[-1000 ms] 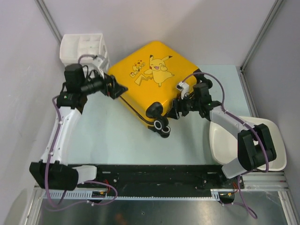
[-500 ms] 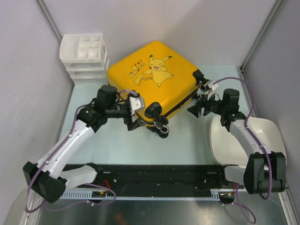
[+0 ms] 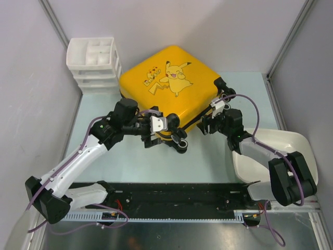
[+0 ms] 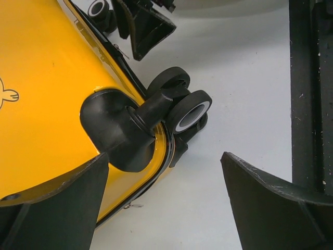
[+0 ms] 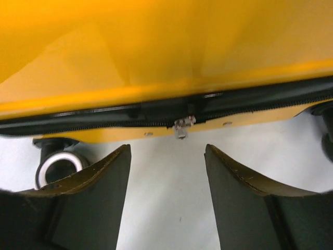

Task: Open, take out, and arrange the luggage

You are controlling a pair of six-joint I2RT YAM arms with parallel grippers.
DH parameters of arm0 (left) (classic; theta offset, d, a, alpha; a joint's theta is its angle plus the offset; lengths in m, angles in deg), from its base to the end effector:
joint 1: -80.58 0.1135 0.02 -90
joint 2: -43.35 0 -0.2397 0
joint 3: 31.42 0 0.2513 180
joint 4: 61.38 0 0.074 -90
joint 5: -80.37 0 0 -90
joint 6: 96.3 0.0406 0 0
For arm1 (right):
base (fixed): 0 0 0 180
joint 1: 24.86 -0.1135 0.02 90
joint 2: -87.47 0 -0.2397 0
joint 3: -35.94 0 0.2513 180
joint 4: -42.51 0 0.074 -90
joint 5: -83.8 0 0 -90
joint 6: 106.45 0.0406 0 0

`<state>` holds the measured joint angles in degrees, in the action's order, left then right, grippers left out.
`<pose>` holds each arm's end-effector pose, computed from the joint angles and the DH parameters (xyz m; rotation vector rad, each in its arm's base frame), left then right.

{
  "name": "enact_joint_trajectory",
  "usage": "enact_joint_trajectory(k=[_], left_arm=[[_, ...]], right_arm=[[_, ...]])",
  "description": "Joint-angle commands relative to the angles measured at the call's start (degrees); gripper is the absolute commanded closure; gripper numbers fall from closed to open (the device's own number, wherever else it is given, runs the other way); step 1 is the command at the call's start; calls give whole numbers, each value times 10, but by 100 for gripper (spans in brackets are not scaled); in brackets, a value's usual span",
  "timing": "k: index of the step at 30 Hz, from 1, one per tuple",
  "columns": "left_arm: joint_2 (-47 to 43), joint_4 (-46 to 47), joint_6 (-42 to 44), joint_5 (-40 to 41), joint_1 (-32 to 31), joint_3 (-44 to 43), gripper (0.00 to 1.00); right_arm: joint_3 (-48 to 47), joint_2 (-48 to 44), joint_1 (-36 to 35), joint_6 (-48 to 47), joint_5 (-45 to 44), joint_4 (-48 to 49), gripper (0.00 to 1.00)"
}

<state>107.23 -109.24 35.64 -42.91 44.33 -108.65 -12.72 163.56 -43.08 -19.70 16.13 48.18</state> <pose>0.1868 -0.1646 0.3256 1.5723 1.4142 -0.5691 0.2697 0.1050 0.1890 -0.6173 1.8609 0.5518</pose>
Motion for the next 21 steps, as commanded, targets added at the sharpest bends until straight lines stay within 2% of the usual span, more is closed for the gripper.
enact_joint_trajectory(k=[1,7,10,11,14,15,17,21], left_arm=[[5,2,-27,-11,-2,-1,7],[10,2,-41,-13,-3,-26,8],[16,2,-47,-22,-2,-35,8],[17,2,-46,-26,-3,-36,8],[25,3,-29,-4,-20,-36,9],[25,2,-19,3,-38,-35,8],[25,1,9,16,-56,-31,7],[35,-3,69,36,-98,-41,3]], right_arm=[[4,24,-34,15,-129,101,37],[4,58,-61,12,-181,143,46],[4,62,-61,13,-190,150,60],[4,61,-61,9,-192,153,72],[3,58,-56,4,-180,158,94],[4,51,-48,4,-167,155,99],[4,43,-39,-3,-150,135,100],[5,31,5,2,-49,102,100]])
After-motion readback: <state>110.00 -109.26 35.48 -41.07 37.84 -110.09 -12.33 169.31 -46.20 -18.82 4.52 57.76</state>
